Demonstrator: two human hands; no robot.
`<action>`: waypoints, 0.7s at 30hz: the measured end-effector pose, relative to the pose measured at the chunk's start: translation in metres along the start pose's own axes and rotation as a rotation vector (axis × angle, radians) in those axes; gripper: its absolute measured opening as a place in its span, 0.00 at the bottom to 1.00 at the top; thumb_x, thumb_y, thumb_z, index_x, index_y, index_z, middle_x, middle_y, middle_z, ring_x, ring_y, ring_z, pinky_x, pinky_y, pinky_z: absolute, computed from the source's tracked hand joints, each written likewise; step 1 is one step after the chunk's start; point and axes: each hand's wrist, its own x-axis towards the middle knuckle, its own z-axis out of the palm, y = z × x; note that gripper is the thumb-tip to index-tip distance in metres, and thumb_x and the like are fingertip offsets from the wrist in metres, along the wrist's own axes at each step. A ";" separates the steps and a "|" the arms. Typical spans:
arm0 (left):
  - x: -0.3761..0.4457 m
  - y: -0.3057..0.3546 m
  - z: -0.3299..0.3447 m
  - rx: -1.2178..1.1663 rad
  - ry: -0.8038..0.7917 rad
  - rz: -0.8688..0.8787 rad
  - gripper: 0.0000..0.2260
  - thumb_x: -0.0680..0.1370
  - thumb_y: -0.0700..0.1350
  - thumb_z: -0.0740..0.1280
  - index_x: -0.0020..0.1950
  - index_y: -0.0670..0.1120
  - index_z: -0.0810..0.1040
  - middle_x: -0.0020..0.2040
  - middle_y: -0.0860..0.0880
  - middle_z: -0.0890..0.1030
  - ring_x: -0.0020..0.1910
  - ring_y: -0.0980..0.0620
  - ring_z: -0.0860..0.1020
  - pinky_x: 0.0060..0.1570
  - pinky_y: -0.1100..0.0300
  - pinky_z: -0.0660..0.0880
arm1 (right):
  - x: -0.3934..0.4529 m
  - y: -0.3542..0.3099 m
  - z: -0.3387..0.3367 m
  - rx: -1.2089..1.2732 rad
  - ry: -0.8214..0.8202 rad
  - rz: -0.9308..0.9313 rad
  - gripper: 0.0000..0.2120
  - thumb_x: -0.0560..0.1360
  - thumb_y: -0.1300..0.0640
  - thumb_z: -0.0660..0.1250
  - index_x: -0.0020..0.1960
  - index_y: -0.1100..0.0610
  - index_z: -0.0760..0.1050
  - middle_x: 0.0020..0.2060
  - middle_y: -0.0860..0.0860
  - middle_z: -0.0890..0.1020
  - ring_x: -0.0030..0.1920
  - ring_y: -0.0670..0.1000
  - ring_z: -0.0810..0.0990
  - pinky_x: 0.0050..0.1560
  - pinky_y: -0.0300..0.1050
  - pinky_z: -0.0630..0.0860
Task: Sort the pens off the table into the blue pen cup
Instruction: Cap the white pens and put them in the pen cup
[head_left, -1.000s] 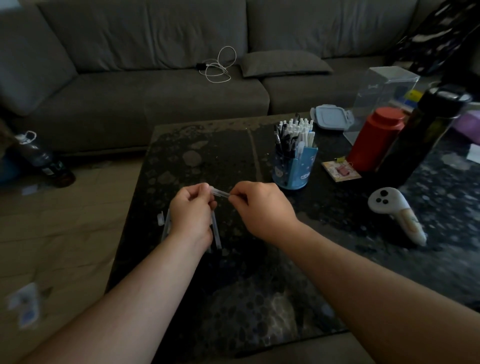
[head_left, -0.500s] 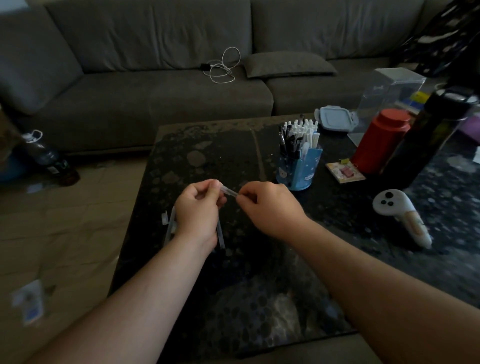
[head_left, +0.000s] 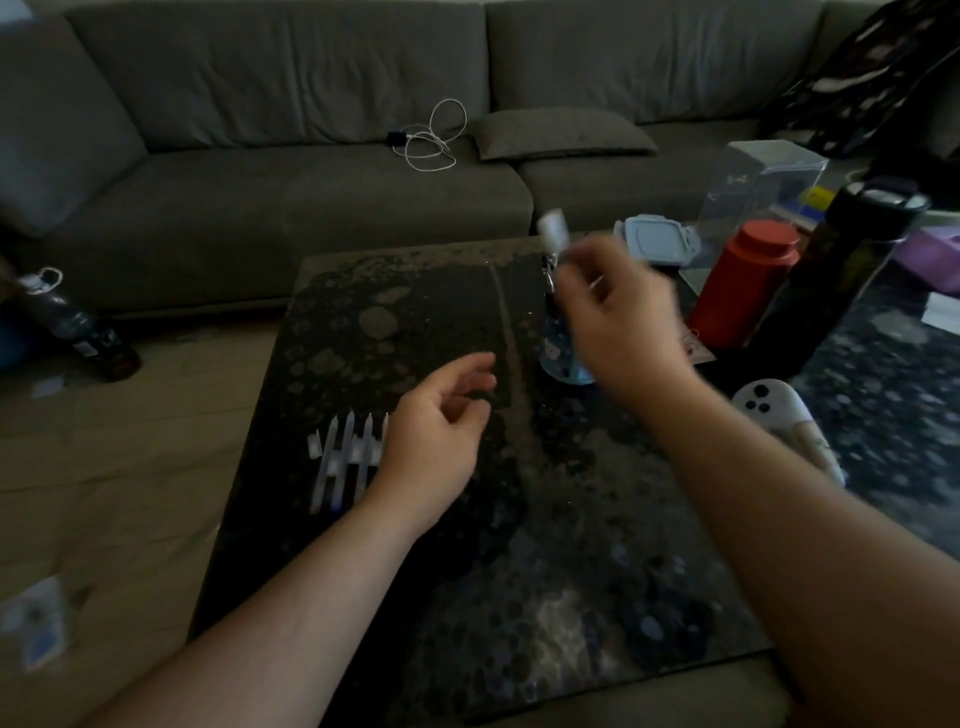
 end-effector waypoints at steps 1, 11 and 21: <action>-0.002 0.001 0.001 0.056 -0.018 0.006 0.18 0.83 0.39 0.69 0.63 0.63 0.83 0.55 0.62 0.84 0.52 0.64 0.81 0.58 0.61 0.80 | 0.010 0.002 -0.011 0.075 0.159 0.023 0.03 0.85 0.52 0.66 0.58 0.47 0.76 0.44 0.41 0.79 0.42 0.38 0.79 0.43 0.38 0.79; -0.008 -0.001 0.003 0.382 -0.115 0.126 0.13 0.83 0.43 0.70 0.53 0.63 0.83 0.56 0.64 0.81 0.53 0.70 0.77 0.49 0.76 0.72 | 0.018 0.049 -0.018 0.094 0.179 0.285 0.03 0.84 0.54 0.68 0.57 0.50 0.80 0.46 0.44 0.84 0.44 0.43 0.84 0.46 0.41 0.82; -0.006 -0.010 -0.001 0.437 -0.158 0.232 0.13 0.81 0.39 0.71 0.52 0.59 0.86 0.55 0.62 0.81 0.55 0.66 0.79 0.54 0.75 0.71 | 0.021 0.068 -0.003 -0.197 -0.037 0.268 0.11 0.84 0.52 0.68 0.64 0.51 0.83 0.53 0.52 0.83 0.49 0.49 0.81 0.39 0.38 0.70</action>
